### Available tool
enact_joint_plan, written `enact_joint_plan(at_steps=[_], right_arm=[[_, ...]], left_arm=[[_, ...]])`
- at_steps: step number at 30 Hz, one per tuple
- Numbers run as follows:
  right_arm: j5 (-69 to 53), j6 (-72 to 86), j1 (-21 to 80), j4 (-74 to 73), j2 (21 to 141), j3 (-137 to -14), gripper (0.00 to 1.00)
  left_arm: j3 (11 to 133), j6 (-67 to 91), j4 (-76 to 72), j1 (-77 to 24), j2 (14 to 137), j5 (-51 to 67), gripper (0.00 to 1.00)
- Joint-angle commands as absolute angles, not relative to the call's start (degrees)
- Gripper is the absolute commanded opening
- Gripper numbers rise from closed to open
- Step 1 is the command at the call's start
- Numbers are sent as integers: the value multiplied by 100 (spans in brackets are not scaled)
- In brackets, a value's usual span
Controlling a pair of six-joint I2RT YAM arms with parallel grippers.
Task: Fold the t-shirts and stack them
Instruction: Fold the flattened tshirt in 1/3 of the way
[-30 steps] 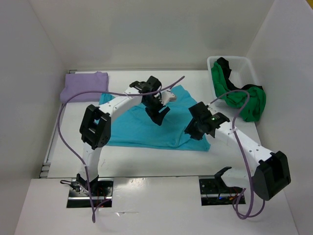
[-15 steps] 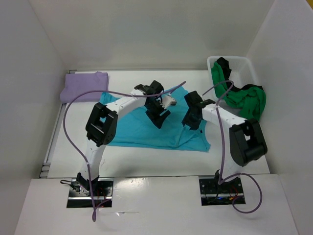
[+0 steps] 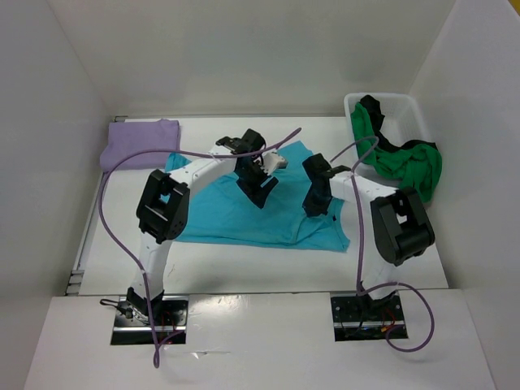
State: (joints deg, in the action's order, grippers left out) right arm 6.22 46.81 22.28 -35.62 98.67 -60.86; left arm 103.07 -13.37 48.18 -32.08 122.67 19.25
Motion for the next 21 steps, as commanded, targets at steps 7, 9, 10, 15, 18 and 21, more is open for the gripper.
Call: enact_joint_plan(at_steps=[7,9,10,15,18,21], right_arm=[[546,5482,2443,-4201,7815,-5003,0],[545,5755,2601,-4367,7305,-4668,0],[545,5887,2732,-4420,7173,-4667,0],[738,6205,2733,-4526,6777,-4613,8],[1010,6258,2733,-4648,6776,-4772,25],[1195,6310,2733,-4789,6776,-4852,35]], left_arm=[[10669,-1538,5009,-3734,12243,2610,73],[10888,-1538,5010,-3867,12444,2610,73],[10959,-1538,5010,-3919,12524,2610,73],[11398,-1424,4958,-3981,13025,2777,73],[11742,-1362,5019,-3981,13297,3338,73],[11804,-1301,5019,-4183,13526,3297,74]])
